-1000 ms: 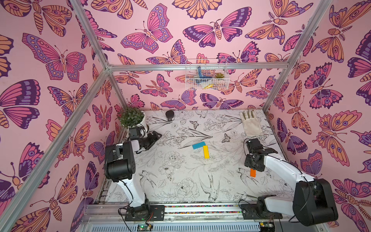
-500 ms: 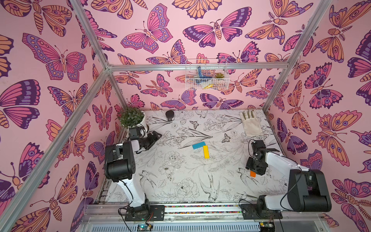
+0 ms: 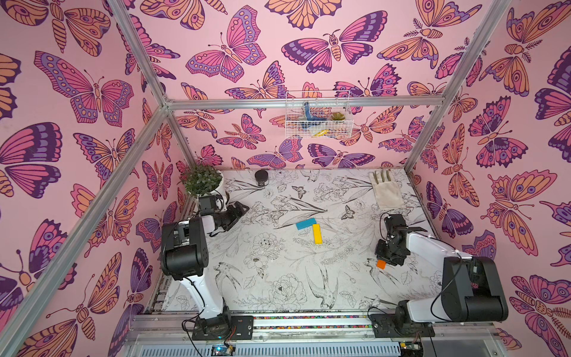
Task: Assemble the number 7 with building blocks
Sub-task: Assemble the building block at the center of the board.
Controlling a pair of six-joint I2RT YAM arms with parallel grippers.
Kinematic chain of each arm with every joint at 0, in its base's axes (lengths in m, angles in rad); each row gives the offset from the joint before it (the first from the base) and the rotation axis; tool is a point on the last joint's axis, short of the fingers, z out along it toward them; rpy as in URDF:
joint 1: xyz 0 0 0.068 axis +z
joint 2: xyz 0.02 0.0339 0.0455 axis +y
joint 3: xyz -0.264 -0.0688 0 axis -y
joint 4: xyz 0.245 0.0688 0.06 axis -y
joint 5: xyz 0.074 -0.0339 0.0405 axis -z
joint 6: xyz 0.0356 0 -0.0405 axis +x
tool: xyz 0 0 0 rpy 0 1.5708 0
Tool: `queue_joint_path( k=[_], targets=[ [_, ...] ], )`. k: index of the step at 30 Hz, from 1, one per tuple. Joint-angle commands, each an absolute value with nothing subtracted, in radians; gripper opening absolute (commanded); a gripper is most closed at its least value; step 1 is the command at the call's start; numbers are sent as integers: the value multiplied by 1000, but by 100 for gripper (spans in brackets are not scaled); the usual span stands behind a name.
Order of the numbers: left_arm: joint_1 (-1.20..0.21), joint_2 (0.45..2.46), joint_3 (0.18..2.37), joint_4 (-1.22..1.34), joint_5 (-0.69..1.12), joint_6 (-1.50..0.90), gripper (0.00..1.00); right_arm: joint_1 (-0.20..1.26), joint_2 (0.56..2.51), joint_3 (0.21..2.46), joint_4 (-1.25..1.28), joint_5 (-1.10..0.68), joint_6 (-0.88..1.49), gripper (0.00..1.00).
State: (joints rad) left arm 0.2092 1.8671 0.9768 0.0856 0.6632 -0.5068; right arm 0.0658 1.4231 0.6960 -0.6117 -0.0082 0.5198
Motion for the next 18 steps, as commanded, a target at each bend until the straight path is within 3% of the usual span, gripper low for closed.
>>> queue_joint_path(
  k=[1, 8, 18],
  targets=[
    [212, 1907, 968, 57, 656, -512, 96, 237, 1422, 685, -602, -40, 610, 21],
    [212, 1905, 965, 56, 655, -512, 96, 613, 1613, 799, -520, -27, 786, 21],
    [213, 1908, 966, 57, 657, -512, 96, 809, 1799, 979, -541, -23, 847, 22]
  ],
)
